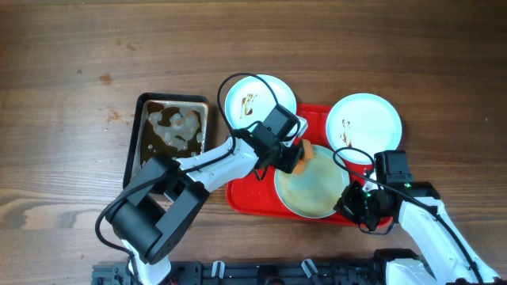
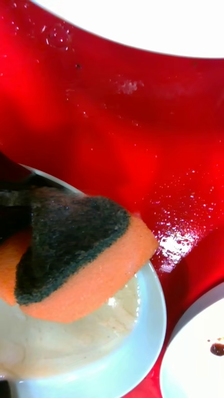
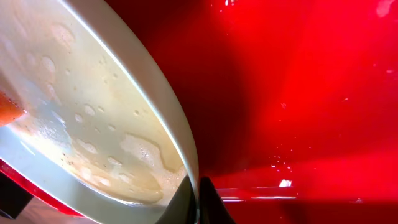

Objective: Clean dirty plates on tray and stack at the side

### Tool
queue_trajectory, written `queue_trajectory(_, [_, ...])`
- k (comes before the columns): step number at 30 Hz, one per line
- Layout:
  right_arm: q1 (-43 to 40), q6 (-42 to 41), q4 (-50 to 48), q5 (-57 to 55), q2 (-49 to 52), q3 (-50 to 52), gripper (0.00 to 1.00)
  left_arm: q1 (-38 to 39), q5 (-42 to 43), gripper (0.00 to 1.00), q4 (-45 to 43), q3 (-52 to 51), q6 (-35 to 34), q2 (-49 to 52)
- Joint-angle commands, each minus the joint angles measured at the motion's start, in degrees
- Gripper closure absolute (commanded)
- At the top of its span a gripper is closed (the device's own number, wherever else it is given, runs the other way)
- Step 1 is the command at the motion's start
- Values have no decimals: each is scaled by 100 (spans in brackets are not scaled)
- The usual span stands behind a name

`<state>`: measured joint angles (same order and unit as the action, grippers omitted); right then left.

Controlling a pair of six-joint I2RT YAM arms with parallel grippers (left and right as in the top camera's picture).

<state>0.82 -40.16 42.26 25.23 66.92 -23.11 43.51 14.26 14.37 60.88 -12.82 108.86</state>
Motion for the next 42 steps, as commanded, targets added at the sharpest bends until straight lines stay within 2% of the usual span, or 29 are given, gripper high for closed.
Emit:
queue_trajectory(1, [13,160,151,-315,72,142,96,46,90,96,24,83,-52,81])
queue_trajectory(5, [13,162,151,-315,72,142,96,87,-350,96,155,798,-52,-181])
queue_trajectory(11, [13,271,149,-269,72,142,96,74,-1982,96,1917,1821,-48,-566])
queue_trajectory(16, [13,511,68,-120,70,101,96,-286,-3239,96,3003,1829,-439,-695])
queue_trajectory(25, [13,1180,485,31,70,-678,96,-1353,-2968,96,3265,1832,-568,-918])
queue_trajectory(32, [13,1869,984,15,70,-1478,96,-1679,-2739,96,3329,1832,-570,-1325])
queue_trajectory(34, [13,1893,1287,-326,70,-1910,96,-1808,-2411,96,3545,1832,-601,-1373])
queue_trajectory(37, [13,2079,1821,-424,72,-2365,96,-1895,-2389,96,3805,1832,-739,-1373])
queue_trajectory(42, [140,1727,2787,-50,87,-2358,96,-1893,-2389,96,3917,1832,-734,-1373])
